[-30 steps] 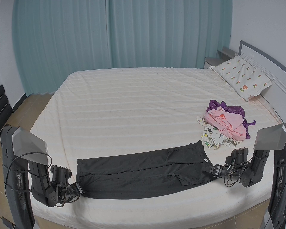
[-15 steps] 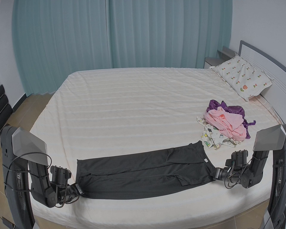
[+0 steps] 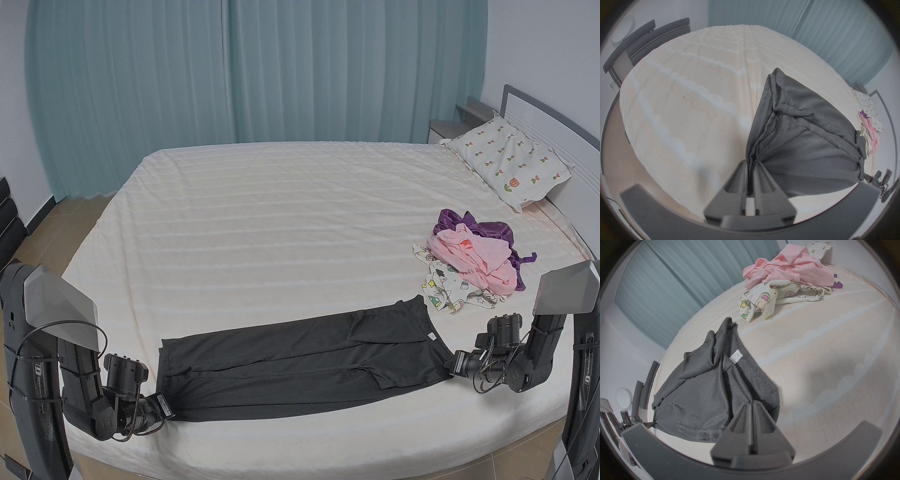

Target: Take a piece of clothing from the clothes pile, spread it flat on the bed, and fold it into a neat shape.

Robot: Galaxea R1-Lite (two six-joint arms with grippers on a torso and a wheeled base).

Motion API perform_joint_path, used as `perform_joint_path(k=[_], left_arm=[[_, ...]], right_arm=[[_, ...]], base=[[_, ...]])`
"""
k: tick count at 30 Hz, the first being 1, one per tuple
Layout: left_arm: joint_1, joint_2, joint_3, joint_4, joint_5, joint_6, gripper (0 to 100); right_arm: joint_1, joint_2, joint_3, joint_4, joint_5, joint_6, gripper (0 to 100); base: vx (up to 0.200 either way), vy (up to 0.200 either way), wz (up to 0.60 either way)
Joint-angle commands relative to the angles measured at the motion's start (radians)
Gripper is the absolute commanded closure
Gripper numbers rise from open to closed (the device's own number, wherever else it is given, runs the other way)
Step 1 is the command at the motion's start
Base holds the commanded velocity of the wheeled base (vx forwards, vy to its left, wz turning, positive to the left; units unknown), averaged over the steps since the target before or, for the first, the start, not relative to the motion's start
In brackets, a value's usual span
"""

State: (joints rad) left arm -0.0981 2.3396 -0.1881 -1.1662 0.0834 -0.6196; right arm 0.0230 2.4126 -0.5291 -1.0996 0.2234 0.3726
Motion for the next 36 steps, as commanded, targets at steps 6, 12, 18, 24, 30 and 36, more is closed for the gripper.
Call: perform_joint_path(k=[6,12,18,24,30,36], left_arm=[[0.001,-0.002,0.015,-0.004,0.001,0.015,0],[0.047,-0.049,0.012,-0.004,-0.004,0.017,0],[0.123,-0.215,-0.037,0.014,-0.09,0.012,0],[0.121,-0.281,-0.102,0.102,-0.103,0.011,0],[0.095,-0.345,-0.271,0.35,-0.109,0.011,0],[0.066,-0.335,-0.387,0.514,-0.129,0.023,0]], right_arm=[[0.0,0.0,0.001,0.0,0.001,0.0,0],[-0.018,-0.016,-0.006,-0.011,0.002,0.002,0],[-0.048,-0.052,-0.037,-0.009,0.011,0.052,0],[-0.046,-0.046,-0.038,-0.011,0.014,0.057,0],[-0.041,-0.026,-0.043,-0.013,0.016,0.062,0],[-0.037,-0.02,-0.043,-0.013,0.016,0.062,0]], base=[[0.0,0.0,0.0],[0.0,0.0,0.0],[0.0,0.0,0.0],[0.0,0.0,0.0],[0.0,0.0,0.0],[0.0,0.0,0.0]])
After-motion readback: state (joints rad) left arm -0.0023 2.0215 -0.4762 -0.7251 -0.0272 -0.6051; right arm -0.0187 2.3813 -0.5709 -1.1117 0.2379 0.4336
